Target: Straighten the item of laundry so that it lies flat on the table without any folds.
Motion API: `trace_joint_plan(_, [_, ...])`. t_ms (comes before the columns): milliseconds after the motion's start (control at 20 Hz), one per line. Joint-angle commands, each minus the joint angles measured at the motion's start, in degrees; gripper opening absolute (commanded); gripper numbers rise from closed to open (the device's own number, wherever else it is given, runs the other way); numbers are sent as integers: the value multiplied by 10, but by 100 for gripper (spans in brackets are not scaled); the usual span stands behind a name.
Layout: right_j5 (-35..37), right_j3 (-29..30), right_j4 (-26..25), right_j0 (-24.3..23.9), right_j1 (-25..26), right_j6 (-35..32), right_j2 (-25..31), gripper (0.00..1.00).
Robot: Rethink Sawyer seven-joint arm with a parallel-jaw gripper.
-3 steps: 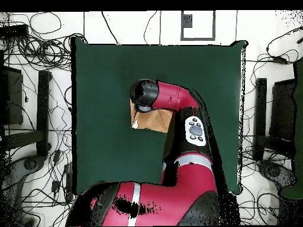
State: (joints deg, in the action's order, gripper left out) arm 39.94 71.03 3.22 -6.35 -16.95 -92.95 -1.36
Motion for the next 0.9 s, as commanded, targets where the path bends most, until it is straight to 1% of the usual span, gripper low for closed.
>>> trace_joint_plan(50, [-9, 41, -2, 11, 8, -138, -24, 0])
trace_joint_plan(250, [-20, 40, -4, 11, 5, -124, -26, 0])
trace_joint_plan(500, [-6, 45, -2, 22, -5, -130, -40, 0])
trace_joint_plan(900, [-13, 32, 1, 29, 0, -131, -50, 0])
